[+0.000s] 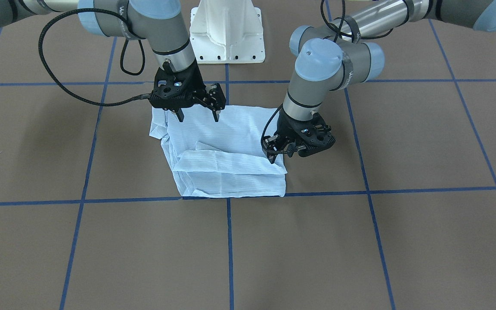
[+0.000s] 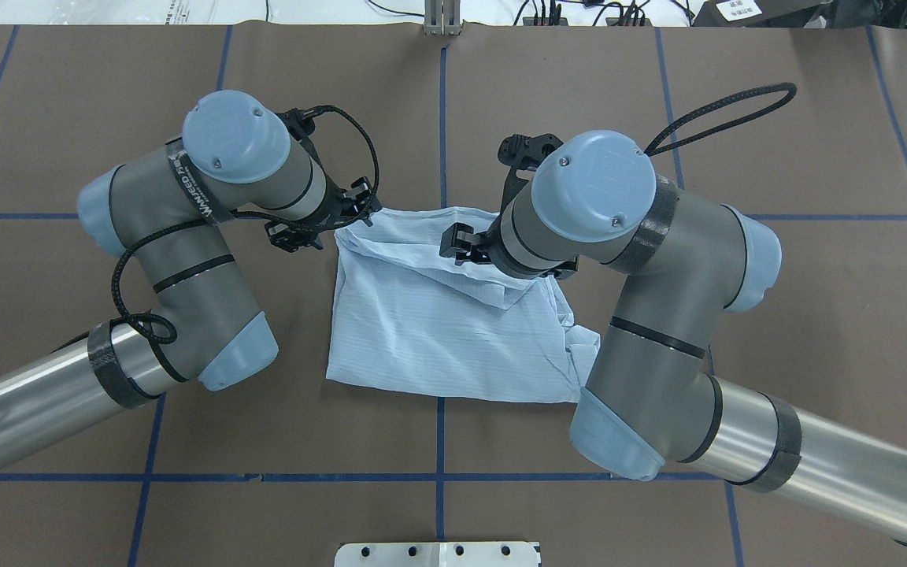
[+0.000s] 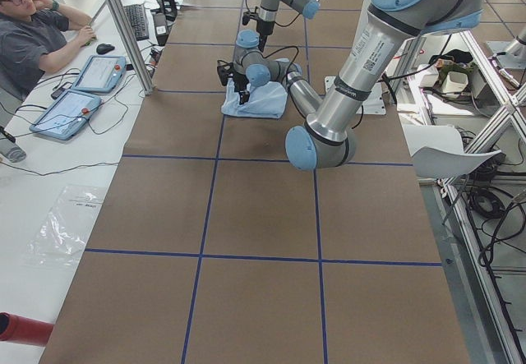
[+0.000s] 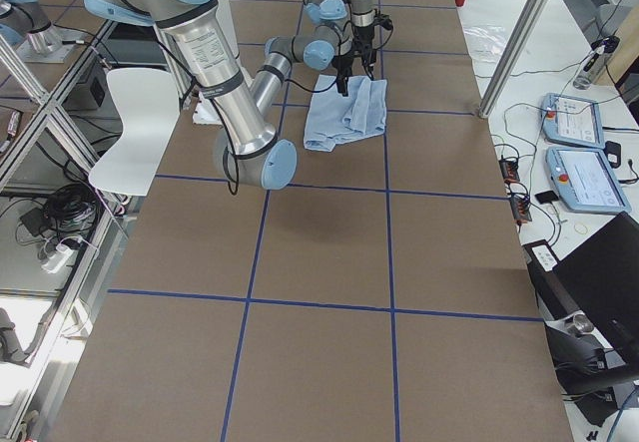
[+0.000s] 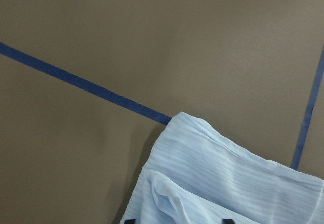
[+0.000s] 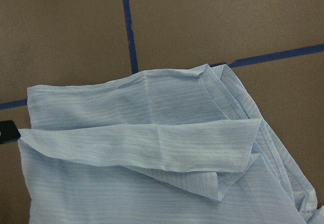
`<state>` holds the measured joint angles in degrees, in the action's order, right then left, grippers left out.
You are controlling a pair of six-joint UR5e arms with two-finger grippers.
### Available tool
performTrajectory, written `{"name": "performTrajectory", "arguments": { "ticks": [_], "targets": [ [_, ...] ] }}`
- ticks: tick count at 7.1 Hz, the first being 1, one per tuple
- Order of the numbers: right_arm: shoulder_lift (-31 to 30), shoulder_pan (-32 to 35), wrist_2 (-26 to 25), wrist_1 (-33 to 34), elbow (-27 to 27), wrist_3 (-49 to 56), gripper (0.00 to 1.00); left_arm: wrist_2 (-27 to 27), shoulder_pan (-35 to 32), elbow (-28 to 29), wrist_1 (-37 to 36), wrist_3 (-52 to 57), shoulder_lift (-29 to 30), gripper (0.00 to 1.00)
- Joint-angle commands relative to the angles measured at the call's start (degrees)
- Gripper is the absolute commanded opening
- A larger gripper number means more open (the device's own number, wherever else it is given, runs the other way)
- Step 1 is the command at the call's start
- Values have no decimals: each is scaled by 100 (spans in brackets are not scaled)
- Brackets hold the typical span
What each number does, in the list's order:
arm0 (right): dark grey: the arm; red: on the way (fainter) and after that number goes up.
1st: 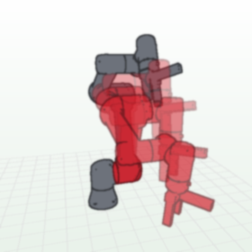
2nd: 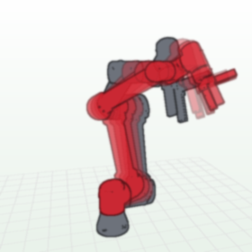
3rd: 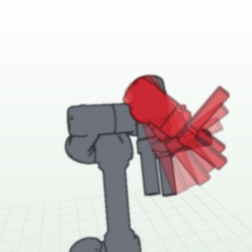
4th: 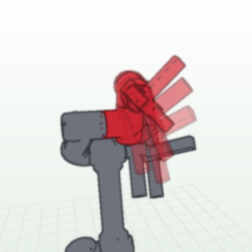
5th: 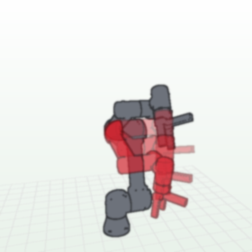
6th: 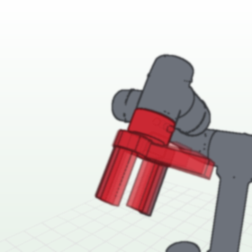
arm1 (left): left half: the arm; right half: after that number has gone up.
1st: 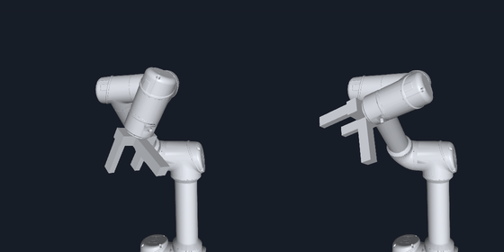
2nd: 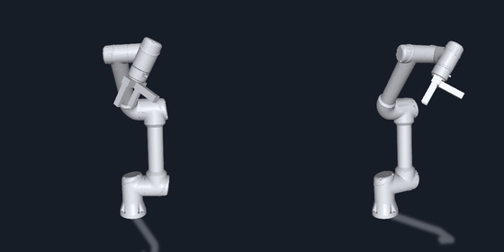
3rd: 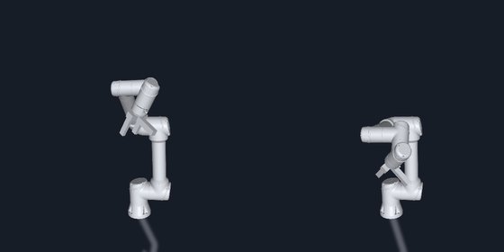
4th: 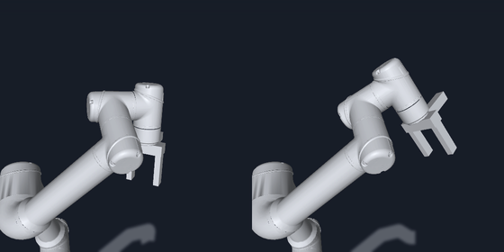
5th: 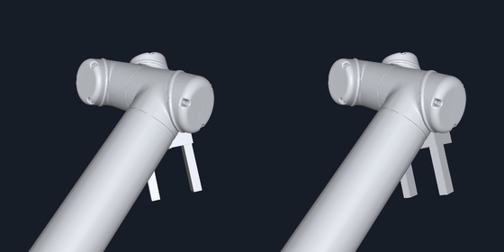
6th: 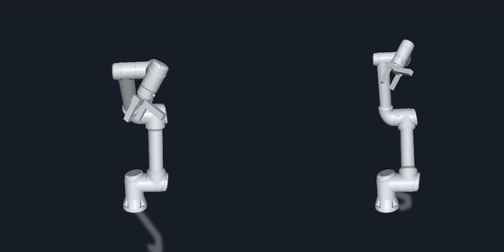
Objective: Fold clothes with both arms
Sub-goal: 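Lay the folded edge down at the far end with both grippers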
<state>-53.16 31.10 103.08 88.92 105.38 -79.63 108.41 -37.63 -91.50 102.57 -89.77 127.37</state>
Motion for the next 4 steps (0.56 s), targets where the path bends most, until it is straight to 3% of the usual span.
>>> {"name": "performTrajectory", "arguments": {
  "ticks": [1,3,4],
  "targets": [
    [-32,921,860,-841,-1312,988,100,93,-893,-980,-791,1570,-710,100],
    [-291,863,766,-885,-1283,1389,100,599,-1412,-1528,-791,2767,-1476,100],
    [-274,749,766,-903,-1275,1371,100,638,-1536,-1512,-748,2850,-1470,100]
  ]
}}
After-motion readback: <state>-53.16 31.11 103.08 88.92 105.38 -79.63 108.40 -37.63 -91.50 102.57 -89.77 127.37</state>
